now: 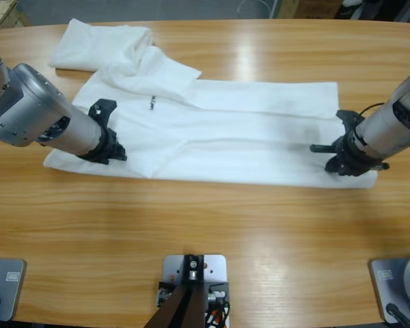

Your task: Fold clothes

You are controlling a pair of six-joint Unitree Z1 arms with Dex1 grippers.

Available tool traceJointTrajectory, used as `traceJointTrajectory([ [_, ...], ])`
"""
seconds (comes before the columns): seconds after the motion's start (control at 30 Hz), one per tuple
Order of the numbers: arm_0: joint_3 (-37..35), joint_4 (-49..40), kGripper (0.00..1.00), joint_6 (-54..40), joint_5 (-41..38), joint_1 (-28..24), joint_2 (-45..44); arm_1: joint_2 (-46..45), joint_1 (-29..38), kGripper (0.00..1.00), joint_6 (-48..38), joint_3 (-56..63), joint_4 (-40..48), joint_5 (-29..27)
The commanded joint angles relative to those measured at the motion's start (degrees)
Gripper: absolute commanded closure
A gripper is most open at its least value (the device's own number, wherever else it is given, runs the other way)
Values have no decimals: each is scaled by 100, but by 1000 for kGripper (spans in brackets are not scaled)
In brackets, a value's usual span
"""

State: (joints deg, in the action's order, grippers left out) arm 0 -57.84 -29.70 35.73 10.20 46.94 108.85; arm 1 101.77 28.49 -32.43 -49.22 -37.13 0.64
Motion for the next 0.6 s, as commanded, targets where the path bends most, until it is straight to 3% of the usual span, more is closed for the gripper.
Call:
traceJointTrajectory([
  [0.03, 766, -384, 704, 435, -141, 197, -108, 364, 25, 1000, -173, 60, -597, -71],
  [0.27, 696, -414, 704, 1198, -273, 1119, -39, 148, 517, 1000, -503, 105, -798, -56],
  [0.6, 857, -936, 704, 1876, -264, 1775, -166, -263, 1021, 1000, -1182, 98, -1633, 293],
])
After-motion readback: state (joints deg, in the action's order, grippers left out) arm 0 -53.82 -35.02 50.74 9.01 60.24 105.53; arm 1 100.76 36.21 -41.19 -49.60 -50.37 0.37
